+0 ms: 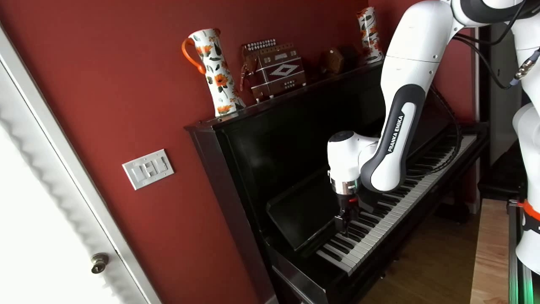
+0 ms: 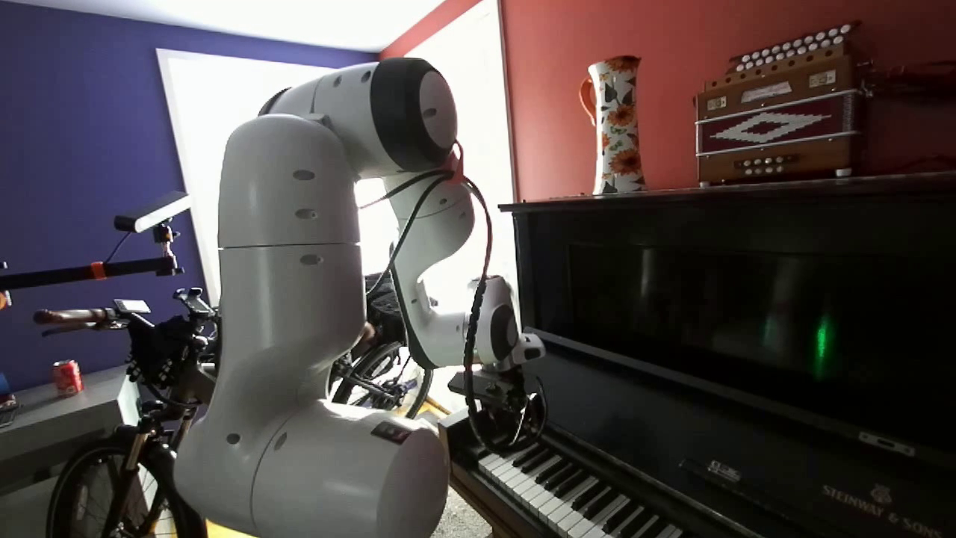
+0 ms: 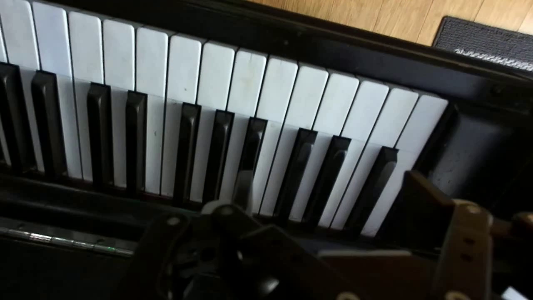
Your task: Press a white key on the left part of the piano
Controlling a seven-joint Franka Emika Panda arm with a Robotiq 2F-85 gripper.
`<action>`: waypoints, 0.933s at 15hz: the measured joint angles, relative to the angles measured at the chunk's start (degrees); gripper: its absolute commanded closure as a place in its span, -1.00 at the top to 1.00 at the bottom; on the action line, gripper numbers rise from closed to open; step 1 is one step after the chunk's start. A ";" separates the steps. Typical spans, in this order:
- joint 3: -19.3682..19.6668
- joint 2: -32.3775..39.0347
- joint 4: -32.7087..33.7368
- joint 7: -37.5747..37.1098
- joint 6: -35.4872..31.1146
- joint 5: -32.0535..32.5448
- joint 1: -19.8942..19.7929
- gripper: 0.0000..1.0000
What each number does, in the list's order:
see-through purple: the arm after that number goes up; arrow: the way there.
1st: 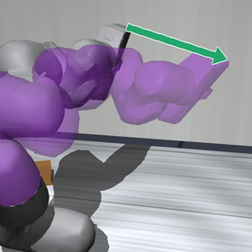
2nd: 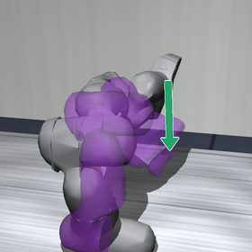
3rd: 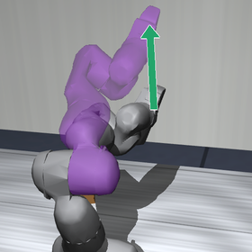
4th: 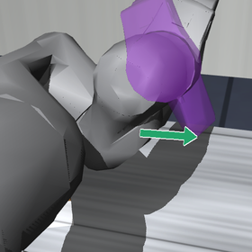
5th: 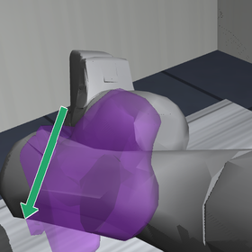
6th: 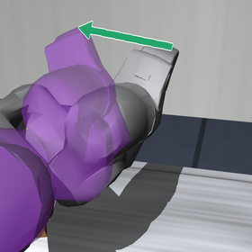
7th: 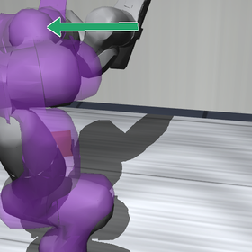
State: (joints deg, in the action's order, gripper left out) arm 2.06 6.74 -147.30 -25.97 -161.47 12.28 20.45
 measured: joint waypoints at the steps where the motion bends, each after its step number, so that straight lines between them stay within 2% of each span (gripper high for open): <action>1: -0.45 -0.69 -0.10 -0.01 0.57 0.15 -0.42 1.00; 8: -5.72 -7.36 -1.53 3.19 5.35 -1.18 -4.42 1.00; 14: -8.95 -15.01 -2.10 12.68 13.51 -9.86 -5.44 1.00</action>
State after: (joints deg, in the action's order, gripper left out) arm -6.89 -8.27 -149.40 -13.29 -147.96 2.42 15.01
